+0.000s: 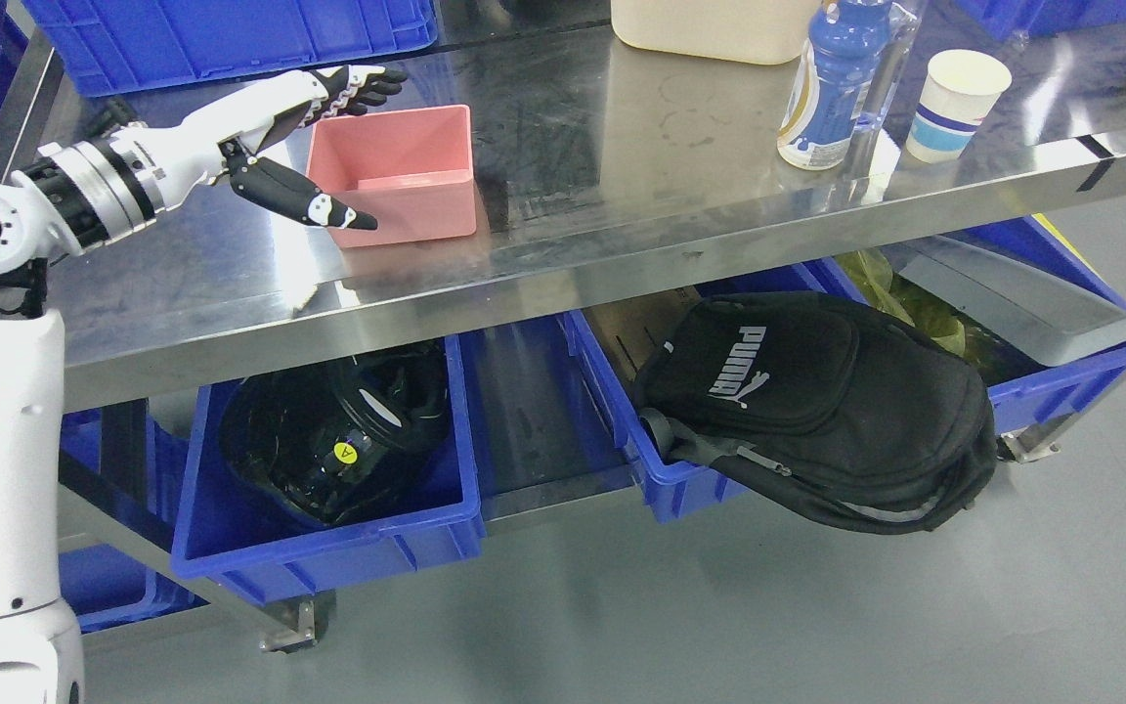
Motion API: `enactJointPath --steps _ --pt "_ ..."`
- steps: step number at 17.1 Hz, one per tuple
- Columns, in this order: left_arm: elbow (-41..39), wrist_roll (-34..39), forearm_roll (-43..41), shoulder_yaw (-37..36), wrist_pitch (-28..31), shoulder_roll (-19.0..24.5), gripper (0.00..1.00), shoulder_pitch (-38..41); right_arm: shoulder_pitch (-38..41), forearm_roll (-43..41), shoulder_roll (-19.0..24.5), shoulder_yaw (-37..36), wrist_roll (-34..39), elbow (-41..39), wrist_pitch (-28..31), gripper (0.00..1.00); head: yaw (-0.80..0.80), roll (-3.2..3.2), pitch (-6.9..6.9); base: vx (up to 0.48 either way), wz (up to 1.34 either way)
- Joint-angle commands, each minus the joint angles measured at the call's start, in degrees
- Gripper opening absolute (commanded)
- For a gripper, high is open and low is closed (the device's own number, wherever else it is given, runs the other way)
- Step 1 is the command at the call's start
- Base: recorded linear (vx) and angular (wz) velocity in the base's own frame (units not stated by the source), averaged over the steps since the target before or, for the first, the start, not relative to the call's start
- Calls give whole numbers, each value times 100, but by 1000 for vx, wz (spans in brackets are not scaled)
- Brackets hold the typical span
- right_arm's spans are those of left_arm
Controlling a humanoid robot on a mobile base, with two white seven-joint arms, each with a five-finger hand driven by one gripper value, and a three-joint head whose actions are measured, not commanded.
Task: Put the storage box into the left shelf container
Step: 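Close the left hand fingers on the pink box's rim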
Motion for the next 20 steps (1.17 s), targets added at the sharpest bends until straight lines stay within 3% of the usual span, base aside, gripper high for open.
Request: enactJointPath --steps 1,5,13,17,20 --pt "1205 -380 -451 -1059 106 -274 96 -421 43 -18 -100 0 22 -100 -2 100 0 0 0 -5 34" --pt "1566 -442 -794 -1067 106 -336 93 -614 43 -18 -100 0 22 -100 -2 100 0 0 0 -1 8" --pt "1813 -556 -935 -918 97 -493 69 -808 43 -18 -100 0 22 -100 -2 100 0 0 0 0 0" --pt "1822 -530 -935 -558 27 -722 45 -782 43 -18 -100 0 22 -100 -2 100 0 0 0 0 32" --pt "1935 -600 -917 -199 -559 -758 11 -747 43 -18 -100 0 22 -100 -2 100 0 0 0 -1 5"
